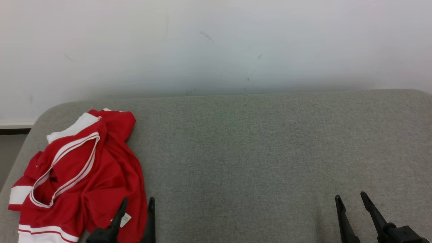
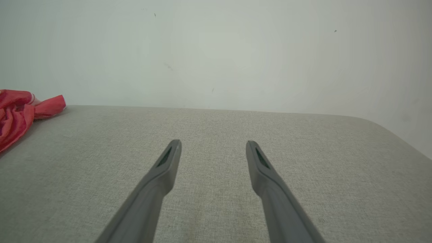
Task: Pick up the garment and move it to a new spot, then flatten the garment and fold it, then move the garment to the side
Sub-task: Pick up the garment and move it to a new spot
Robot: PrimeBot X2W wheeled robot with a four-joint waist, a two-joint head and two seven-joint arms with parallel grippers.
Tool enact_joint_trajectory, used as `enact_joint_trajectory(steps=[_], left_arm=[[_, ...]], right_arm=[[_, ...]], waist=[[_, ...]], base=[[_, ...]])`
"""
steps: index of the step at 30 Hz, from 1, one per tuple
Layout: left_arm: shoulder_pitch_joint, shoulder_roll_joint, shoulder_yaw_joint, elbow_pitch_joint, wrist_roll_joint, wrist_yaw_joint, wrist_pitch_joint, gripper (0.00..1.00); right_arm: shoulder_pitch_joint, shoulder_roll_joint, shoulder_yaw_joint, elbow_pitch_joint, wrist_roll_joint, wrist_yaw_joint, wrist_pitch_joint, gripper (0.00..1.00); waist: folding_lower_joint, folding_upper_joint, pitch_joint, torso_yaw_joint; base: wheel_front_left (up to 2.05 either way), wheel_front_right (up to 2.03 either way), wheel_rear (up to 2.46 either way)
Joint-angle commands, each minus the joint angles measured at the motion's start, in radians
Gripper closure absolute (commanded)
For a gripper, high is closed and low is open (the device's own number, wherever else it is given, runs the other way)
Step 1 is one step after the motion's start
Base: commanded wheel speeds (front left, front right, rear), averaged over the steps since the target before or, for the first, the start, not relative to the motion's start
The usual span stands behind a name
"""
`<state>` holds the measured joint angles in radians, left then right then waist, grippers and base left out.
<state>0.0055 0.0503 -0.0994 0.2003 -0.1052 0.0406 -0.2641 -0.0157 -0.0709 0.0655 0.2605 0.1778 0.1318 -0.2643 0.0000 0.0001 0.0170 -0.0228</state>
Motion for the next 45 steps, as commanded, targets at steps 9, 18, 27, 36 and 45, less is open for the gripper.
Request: enact_joint_trajectory(steps=[9, 18, 27, 36, 45], left_arm=[[-0.01, 0.003, -0.001, 0.011, -0.005, -0.01, -0.001, 0.0], [-0.001, 0.002, 0.016, 0.029, -0.003, -0.025, -0.001, 0.0], [0.02, 0.002, 0.028, 0.033, -0.009, -0.026, -0.001, 0.0], [0.035, 0.002, 0.047, 0.03, -0.009, -0.029, -0.001, 0.0], [0.024, 0.002, 0.059, 0.023, -0.016, -0.031, -0.001, 0.0]], right_arm=[[0.018, -0.007, 0.002, 0.005, 0.006, -0.002, 0.0, 0.0], [0.026, -0.003, 0.01, 0.01, 0.008, -0.002, 0.0, 0.0], [0.032, 0.002, 0.028, 0.019, 0.012, -0.002, 0.0, 0.0], [0.022, 0.006, 0.042, 0.026, 0.016, -0.002, 0.0, 0.0], [0.018, 0.004, 0.053, 0.026, 0.015, -0.002, 0.0, 0.0]], waist=[[0.0, -0.0001, -0.003, 0.056], [0.0, -0.0001, -0.011, 0.19], [0.0, -0.0001, -0.025, 0.324], [0.0, -0.0001, -0.036, 0.359], [0.0, -0.0001, -0.021, 0.329]], base=[[0.0, 0.0, 0.0], [0.0, 0.0, 0.0], [0.0, 0.0, 0.0], [0.0, 0.0, 0.0], [0.0, 0.0, 0.0]])
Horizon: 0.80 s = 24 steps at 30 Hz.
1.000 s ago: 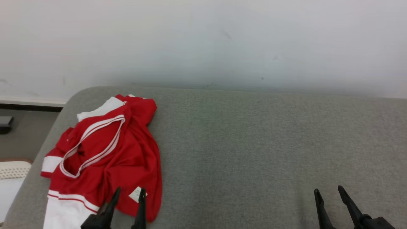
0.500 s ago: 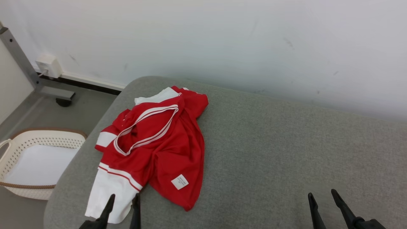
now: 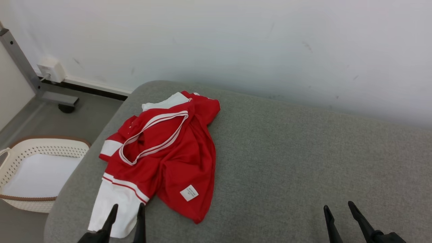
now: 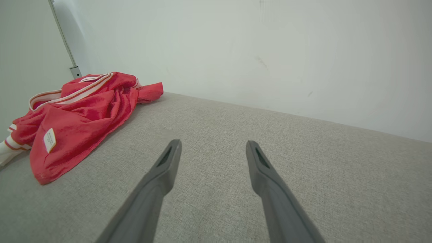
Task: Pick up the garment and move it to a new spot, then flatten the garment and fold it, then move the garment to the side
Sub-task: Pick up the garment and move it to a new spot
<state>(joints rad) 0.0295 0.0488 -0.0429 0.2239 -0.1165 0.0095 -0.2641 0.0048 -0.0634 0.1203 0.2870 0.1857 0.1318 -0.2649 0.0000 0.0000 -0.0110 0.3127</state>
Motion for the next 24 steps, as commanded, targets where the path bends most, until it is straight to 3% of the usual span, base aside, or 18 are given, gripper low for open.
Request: enact_joint_trajectory(steps=[1, 10, 15, 20, 24], left_arm=[[-0.01, 0.003, 0.003, 0.0, -0.005, -0.006, -0.001, 0.0], [-0.18, 0.022, -0.001, 0.092, -0.029, -0.072, 0.011, 0.0], [-0.305, 0.041, -0.022, 0.166, -0.049, -0.095, 0.106, 0.0], [-0.397, 0.07, -0.018, 0.232, -0.064, -0.102, 0.219, 0.0], [-0.452, 0.099, -0.016, 0.28, -0.04, -0.071, 0.282, 0.0]], right_arm=[[-0.006, -0.007, -0.002, -0.002, 0.006, -0.002, 0.001, 0.0], [-0.061, -0.031, -0.008, -0.021, -0.007, -0.002, 0.001, 0.0], [-0.093, -0.036, -0.01, -0.026, -0.008, -0.002, 0.001, 0.0], [-0.122, -0.032, -0.001, -0.026, -0.006, -0.002, 0.001, 0.0], [-0.145, -0.029, 0.004, -0.025, -0.004, -0.002, 0.001, 0.0]], waist=[[0.0, 0.0, 0.013, -0.011], [0.0, 0.0, 0.128, -0.066], [0.0, 0.0, 0.196, -0.095], [0.0, 0.0, 0.243, -0.123], [0.0, 0.0, 0.268, -0.141]], base=[[0.0, 0.0, 0.0], [0.0, 0.0, 0.0], [0.0, 0.0, 0.0], [0.0, 0.0, 0.0], [0.0, 0.0, 0.0]])
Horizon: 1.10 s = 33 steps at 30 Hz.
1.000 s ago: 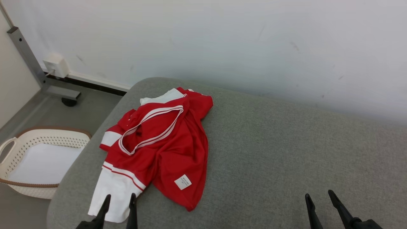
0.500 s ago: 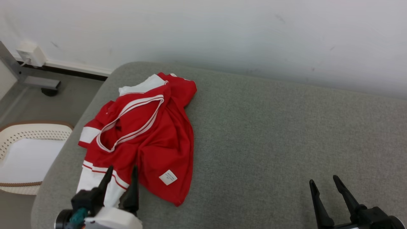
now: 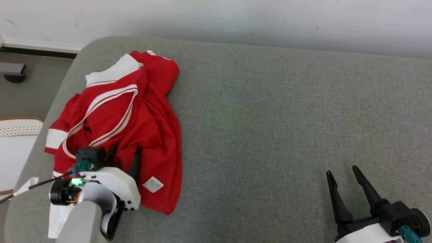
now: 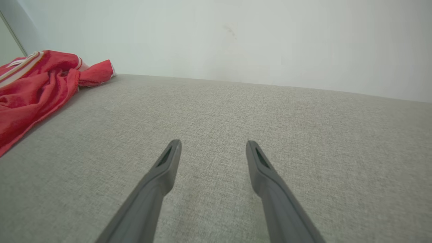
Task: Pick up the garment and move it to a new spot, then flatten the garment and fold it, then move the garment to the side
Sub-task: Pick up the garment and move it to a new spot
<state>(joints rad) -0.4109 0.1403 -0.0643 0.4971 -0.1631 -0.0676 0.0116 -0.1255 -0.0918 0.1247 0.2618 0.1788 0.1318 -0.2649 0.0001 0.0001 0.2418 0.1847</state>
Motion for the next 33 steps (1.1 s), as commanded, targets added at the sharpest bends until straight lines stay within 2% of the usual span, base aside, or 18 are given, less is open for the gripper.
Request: enact_joint_trajectory(steps=[1, 6, 14, 15, 17, 25, 33], left_arm=[[-0.023, 0.014, 0.005, 0.019, 0.011, 0.012, 0.017, 0.0], [-0.067, 0.031, 0.001, 0.078, 0.023, 0.041, 0.074, 0.0], [-0.089, 0.029, -0.017, 0.18, -0.001, 0.02, 0.147, 0.0], [-0.092, 0.029, -0.02, 0.188, -0.002, 0.022, 0.147, 0.49], [-0.092, 0.022, -0.022, 0.203, -0.008, 0.02, 0.143, 1.0], [-0.09, 0.009, 0.017, 0.185, -0.072, 0.011, 0.086, 1.0], [-0.06, 0.032, 0.062, 0.014, -0.108, 0.029, 0.061, 1.0]], right_arm=[[-0.021, 0.0, -0.001, 0.0, 0.004, -0.002, 0.001, 0.0], [-0.038, -0.003, 0.0, -0.002, 0.004, -0.002, 0.001, 0.0], [-0.061, -0.009, 0.012, 0.003, 0.004, -0.002, 0.001, 0.0], [-0.061, -0.01, 0.013, 0.004, 0.005, -0.002, 0.001, 0.0], [-0.061, -0.013, 0.013, 0.007, 0.007, -0.002, 0.001, 0.0], [-0.041, -0.009, 0.017, 0.024, 0.01, -0.002, 0.001, 0.0], [0.001, -0.003, 0.021, 0.039, 0.015, -0.002, 0.001, 0.0]], waist=[[-0.0001, -0.0001, 0.022, -0.016], [-0.0001, -0.0001, 0.045, -0.026], [-0.0001, -0.0001, 0.072, -0.034], [-0.0001, -0.0001, 0.072, -0.034], [-0.0001, -0.0001, 0.071, -0.033], [-0.0001, -0.0001, 0.026, -0.023], [-0.0001, -0.0001, -0.061, 0.002]], base=[[0.0, 0.0, 0.0], [0.0, 0.0, 0.0], [0.0, 0.0, 0.0], [0.0, 0.0, 0.0], [0.0, 0.0, 0.0], [0.0, 0.0, 0.0], [0.0, 0.0, 0.0]])
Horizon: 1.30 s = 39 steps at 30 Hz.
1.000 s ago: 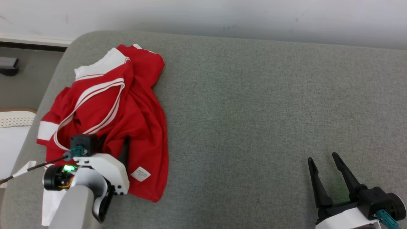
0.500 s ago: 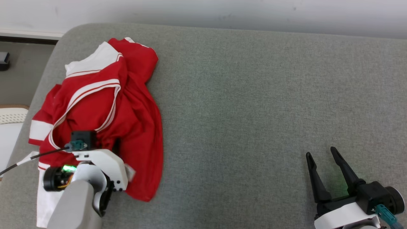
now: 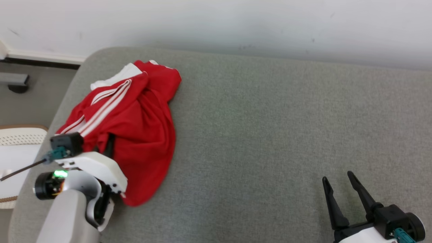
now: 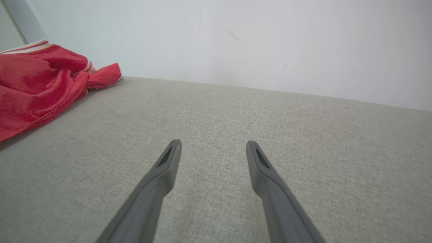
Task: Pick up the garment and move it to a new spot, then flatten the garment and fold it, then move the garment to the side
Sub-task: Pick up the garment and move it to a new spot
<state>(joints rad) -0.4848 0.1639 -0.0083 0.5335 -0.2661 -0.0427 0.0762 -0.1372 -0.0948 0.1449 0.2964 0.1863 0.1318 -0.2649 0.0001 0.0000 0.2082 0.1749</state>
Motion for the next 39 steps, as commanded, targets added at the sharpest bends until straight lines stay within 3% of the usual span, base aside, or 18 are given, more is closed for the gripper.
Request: enact_joint_trajectory(steps=[1, 11, 21, 32, 39], left_arm=[[0.018, 0.012, 0.008, -0.052, -0.008, 0.007, 0.002, 1.0], [0.077, 0.025, 0.016, -0.412, -0.018, 0.043, 0.07, 1.0], [0.073, 0.032, 0.014, -0.688, -0.041, 0.059, 0.152, 1.0], [0.096, 0.004, -0.026, -0.821, -0.066, 0.064, 0.205, 1.0], [0.099, -0.031, -0.093, -0.804, -0.063, 0.059, 0.216, 1.0]], right_arm=[[0.018, 0.001, 0.002, 0.006, 0.008, -0.002, 0.001, 0.0], [0.041, 0.014, 0.025, 0.016, 0.017, -0.002, 0.001, 0.0], [0.058, 0.021, 0.026, 0.014, 0.022, -0.002, 0.001, 0.0], [0.03, 0.031, 0.032, -0.004, 0.031, -0.002, 0.001, 0.0], [0.017, 0.037, 0.031, -0.018, 0.036, -0.002, 0.001, 0.0]], waist=[[-0.0001, 0.0, -0.039, 0.015], [-0.0001, 0.0, -0.111, 0.011], [-0.0001, 0.0, -0.128, -0.042], [-0.0001, 0.0, -0.118, -0.18], [-0.0001, 0.0, -0.096, -0.299]], base=[[0.0, 0.0, 0.0], [0.0, 0.0, 0.0], [0.0, 0.0, 0.0], [0.0, 0.0, 0.0], [0.0, 0.0, 0.0]])
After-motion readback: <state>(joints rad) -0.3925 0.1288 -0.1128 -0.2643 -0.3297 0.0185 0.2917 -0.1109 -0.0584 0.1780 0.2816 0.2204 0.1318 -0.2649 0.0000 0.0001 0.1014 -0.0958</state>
